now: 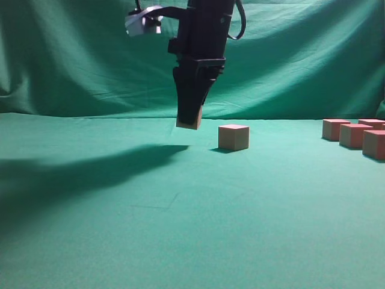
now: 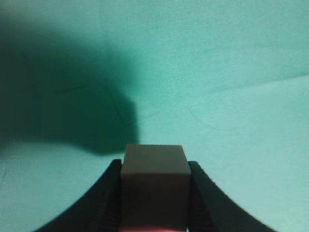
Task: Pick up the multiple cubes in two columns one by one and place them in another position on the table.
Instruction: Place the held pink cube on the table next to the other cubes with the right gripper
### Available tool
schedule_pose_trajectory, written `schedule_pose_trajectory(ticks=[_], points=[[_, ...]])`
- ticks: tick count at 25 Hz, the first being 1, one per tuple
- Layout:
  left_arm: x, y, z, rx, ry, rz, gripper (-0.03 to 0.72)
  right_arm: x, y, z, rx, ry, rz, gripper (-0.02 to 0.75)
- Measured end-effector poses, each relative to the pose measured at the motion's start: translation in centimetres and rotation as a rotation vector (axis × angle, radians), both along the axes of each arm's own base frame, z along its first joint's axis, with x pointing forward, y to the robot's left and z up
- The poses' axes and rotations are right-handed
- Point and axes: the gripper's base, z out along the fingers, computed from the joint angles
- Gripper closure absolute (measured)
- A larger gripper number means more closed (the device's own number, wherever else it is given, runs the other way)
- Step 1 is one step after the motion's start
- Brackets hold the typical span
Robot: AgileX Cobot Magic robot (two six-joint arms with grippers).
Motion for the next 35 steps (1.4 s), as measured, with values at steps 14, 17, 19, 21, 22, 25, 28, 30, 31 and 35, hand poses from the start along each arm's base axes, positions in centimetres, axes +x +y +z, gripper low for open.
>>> schedule_pose_trajectory(ticks=[14, 17, 19, 21, 22, 25, 28, 30, 31, 35], points=[[0.0, 0.0, 0.0, 0.000, 0.000, 0.000, 0.688, 0.9, -0.3, -2.3, -0.026, 0.016, -0.084, 0.468], [0.0, 0.0, 0.0, 0.000, 0.000, 0.000, 0.688, 1.0, -0.5, -2.3, -0.042, 0.004, -0.081, 0.468], [0.0, 0.0, 0.0, 0.000, 0.000, 0.000, 0.688, 1.0, -0.5, -2.3, -0.044, 0.004, -0.080, 0.468], [0.0, 0.0, 0.0, 0.000, 0.000, 0.000, 0.688, 1.0, -0.5, -2.3, -0.044, 0.004, -0.082, 0.468], [0.0, 0.0, 0.0, 0.000, 0.000, 0.000, 0.688, 1.0, -0.5, -2.4, -0.045, 0.005, -0.082, 0.468], [0.0, 0.0, 0.0, 0.000, 0.000, 0.000, 0.688, 1.0, -0.4, -2.6, -0.047, 0.008, -0.082, 0.468], [0.0, 0.0, 0.0, 0.000, 0.000, 0.000, 0.688, 1.1, -0.4, -2.6, -0.048, 0.009, -0.082, 0.468], [0.0, 0.0, 0.0, 0.000, 0.000, 0.000, 0.688, 1.1, -0.4, -2.7, -0.049, 0.009, -0.085, 0.468], [0.0, 0.0, 0.0, 0.000, 0.000, 0.000, 0.688, 1.1, -0.4, -2.8, -0.052, 0.011, -0.085, 0.468], [0.0, 0.0, 0.0, 0.000, 0.000, 0.000, 0.688, 1.0, -0.5, -3.1, -0.066, 0.024, -0.089, 0.301]])
